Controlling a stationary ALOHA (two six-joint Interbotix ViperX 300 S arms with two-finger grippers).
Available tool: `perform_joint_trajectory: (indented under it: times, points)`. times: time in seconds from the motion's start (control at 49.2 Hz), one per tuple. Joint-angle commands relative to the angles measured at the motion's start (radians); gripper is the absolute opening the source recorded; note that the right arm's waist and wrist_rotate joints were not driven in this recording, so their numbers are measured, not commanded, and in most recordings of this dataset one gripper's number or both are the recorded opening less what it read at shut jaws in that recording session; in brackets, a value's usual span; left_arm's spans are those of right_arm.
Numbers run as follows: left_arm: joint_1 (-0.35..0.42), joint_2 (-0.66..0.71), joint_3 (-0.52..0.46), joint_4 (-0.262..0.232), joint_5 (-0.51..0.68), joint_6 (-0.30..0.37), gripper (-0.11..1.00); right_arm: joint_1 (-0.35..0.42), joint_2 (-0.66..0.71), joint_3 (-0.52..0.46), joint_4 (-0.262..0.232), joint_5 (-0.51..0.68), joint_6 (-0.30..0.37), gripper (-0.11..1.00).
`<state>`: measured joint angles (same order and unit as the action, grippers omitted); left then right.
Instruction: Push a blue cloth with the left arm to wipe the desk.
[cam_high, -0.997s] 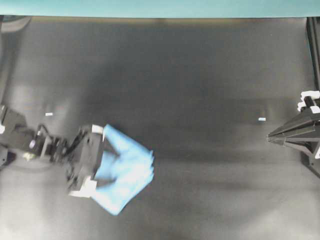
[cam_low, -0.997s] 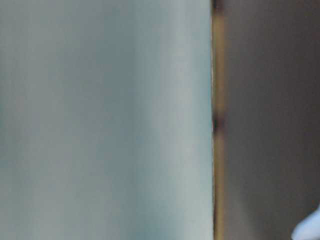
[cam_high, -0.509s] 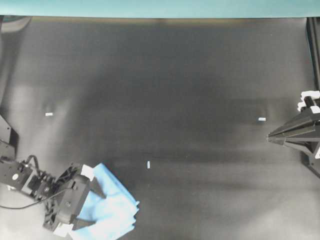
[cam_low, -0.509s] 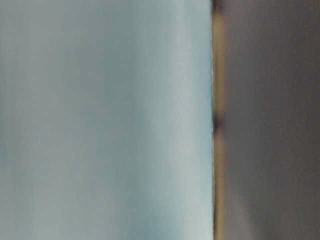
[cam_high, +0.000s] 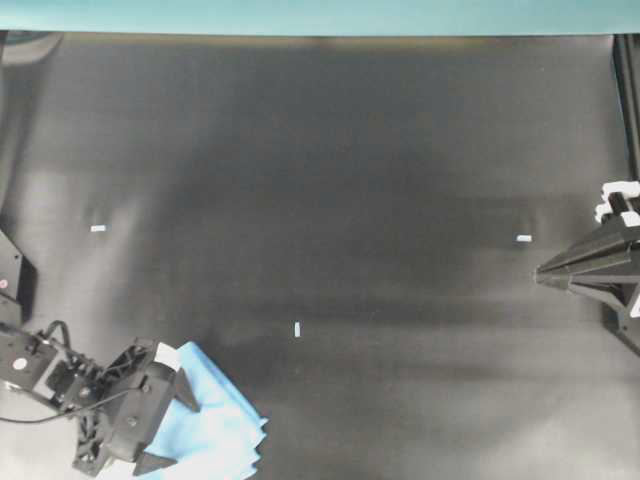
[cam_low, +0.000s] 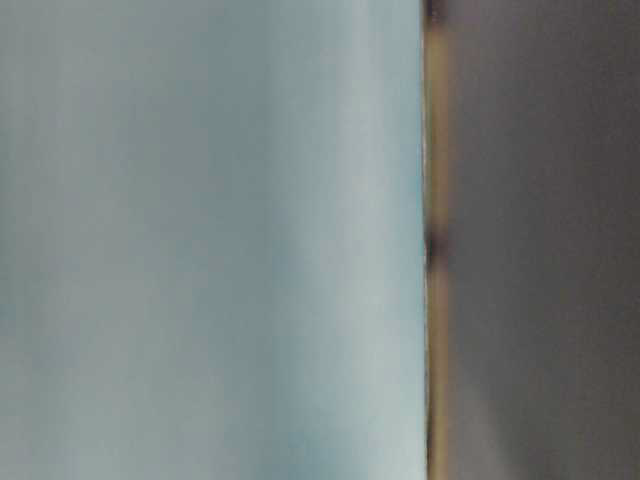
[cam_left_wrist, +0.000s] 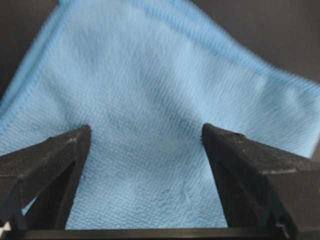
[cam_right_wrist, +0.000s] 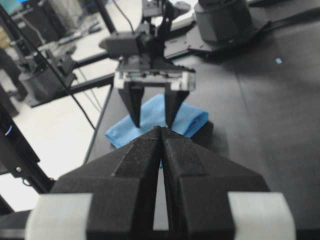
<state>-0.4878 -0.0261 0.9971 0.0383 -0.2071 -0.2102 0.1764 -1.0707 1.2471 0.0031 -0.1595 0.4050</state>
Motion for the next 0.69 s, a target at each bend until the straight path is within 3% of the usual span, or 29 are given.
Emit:
perform_joint_trajectory:
  times: [0.0,0.386,0.671]
  points:
    - [-0.002,-0.060,0.003,0.003,0.003,0.008,0.86,0.000,0.003,-0.006,0.000,-0.011,0.000,0.00]
    - [0.000,-0.175,0.014,0.003,0.127,0.011,0.86,0.002,0.002,-0.003,0.002,-0.011,-0.002,0.00]
    - [0.000,-0.206,0.018,0.003,0.129,0.012,0.86,0.000,0.002,-0.003,0.000,-0.017,0.000,0.00]
